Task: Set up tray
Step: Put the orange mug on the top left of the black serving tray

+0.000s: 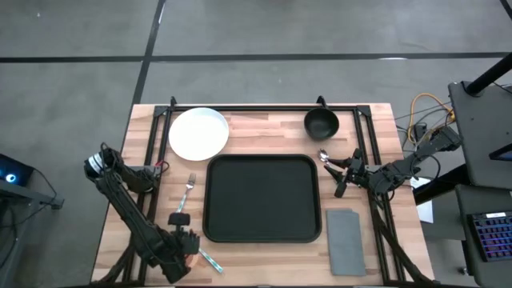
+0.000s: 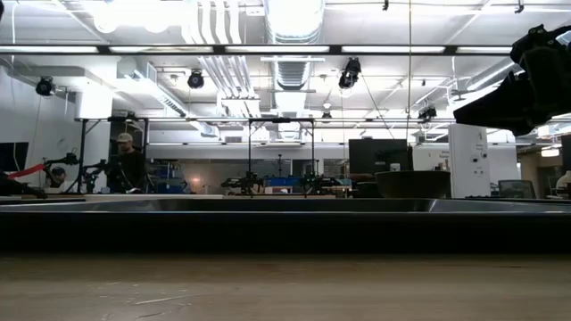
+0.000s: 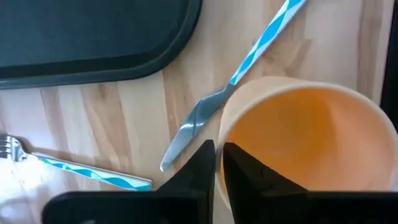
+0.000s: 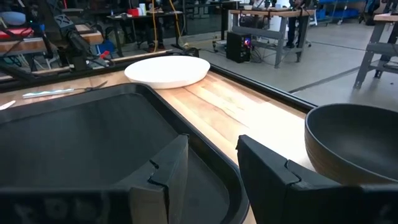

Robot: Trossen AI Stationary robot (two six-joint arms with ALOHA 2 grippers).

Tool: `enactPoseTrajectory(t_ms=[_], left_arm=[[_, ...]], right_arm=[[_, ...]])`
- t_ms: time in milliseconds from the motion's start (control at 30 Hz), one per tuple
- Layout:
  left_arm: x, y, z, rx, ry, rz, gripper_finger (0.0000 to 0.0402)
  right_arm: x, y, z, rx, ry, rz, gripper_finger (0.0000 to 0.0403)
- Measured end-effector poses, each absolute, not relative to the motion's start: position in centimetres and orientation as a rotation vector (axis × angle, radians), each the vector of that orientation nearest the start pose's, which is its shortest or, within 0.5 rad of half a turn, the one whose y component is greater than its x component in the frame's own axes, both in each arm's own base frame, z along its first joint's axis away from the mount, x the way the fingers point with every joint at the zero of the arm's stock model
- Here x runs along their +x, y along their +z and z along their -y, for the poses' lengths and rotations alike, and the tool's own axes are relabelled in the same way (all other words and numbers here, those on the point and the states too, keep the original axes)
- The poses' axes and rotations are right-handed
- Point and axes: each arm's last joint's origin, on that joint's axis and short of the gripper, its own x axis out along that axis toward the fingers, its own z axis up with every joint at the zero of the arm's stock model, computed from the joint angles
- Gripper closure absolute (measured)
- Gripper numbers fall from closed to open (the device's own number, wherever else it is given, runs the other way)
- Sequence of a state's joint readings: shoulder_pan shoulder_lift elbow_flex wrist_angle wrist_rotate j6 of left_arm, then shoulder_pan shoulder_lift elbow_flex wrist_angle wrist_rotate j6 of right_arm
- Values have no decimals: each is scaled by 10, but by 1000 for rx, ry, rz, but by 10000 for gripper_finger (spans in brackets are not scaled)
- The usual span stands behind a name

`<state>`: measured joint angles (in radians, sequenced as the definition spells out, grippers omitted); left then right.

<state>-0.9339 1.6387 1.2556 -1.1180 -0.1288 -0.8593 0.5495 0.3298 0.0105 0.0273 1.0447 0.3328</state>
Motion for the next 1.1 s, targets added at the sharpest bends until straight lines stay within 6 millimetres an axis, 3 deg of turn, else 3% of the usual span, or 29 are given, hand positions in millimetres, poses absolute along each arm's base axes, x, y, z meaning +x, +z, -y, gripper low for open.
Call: enactPoseTrajectory(t_ms=[200,367,567,933,1100], left_arm=[[180,240,236,-5,-88,-1491,400],[189,269,238,-27,-134,-1446,401],[207,299,215,-32,-56,-1463,401],[257,307,132,311,-198,-1486,401],[274,319,73,298,-143,-1422,401]], right_arm=[[99,145,-31,90,-517,-128,275],[99,145,-31,71,-516,-133,275],[99,145,-31,71,-517,-133,275],[100,146,-34,141,-423,-136,275],[101,146,-36,156,-348,-150,275]])
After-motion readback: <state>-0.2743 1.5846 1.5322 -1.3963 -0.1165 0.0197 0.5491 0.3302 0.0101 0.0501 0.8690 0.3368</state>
